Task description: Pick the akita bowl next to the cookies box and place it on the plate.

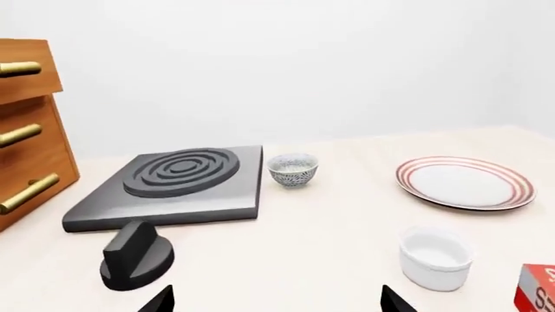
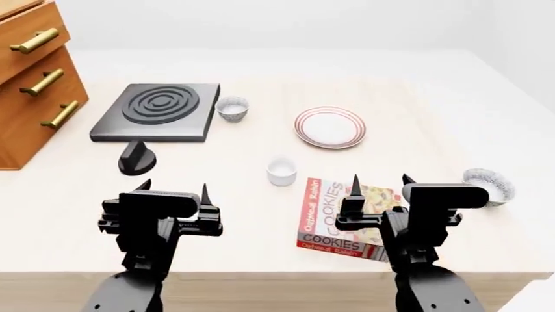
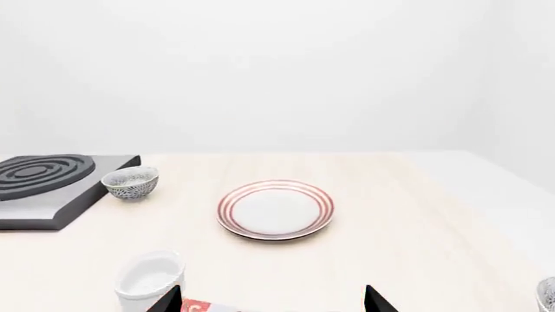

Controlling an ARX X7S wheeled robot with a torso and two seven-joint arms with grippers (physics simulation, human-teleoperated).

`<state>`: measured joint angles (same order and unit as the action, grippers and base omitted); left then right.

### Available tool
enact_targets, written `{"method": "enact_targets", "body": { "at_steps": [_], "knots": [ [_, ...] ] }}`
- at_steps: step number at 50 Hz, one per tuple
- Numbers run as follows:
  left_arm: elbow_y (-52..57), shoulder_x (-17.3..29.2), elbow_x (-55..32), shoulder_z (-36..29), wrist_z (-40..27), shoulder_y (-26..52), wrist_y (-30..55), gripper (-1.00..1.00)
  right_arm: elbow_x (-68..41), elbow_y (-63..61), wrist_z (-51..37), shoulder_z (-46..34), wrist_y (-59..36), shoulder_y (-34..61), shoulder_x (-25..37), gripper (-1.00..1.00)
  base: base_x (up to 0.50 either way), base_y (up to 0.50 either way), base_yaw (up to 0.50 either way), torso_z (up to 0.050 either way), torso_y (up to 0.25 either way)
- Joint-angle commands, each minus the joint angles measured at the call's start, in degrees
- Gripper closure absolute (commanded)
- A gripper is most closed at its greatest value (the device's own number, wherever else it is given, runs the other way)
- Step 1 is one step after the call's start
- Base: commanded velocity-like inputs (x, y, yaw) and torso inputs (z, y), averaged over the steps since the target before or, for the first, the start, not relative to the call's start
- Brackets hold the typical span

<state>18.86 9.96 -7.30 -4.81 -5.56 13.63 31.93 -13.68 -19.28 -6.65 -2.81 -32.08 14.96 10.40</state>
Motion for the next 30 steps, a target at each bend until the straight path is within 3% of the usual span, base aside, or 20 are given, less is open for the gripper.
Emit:
{"method": "enact_targets", "body": {
  "at_steps": [1, 30],
  "knots": [
    [1.33, 0.78, -0.85, 0.23, -0.07, 1.73, 2.68, -1.00, -1.40, -0.82, -0.26, 0.06, -3.68, 2.02, 0.60, -1.00, 0.50, 0.00, 0.00, 0.000, 0.000],
    [0.26, 1.84, -0.53, -0.98, -1.01, 1.33, 1.09, -1.00, -2.25, 0.49, -0.32, -0.64, -2.41, 1.72, 1.41, -1.00, 0.50, 0.00, 0.00, 0.000, 0.001]
  ]
}}
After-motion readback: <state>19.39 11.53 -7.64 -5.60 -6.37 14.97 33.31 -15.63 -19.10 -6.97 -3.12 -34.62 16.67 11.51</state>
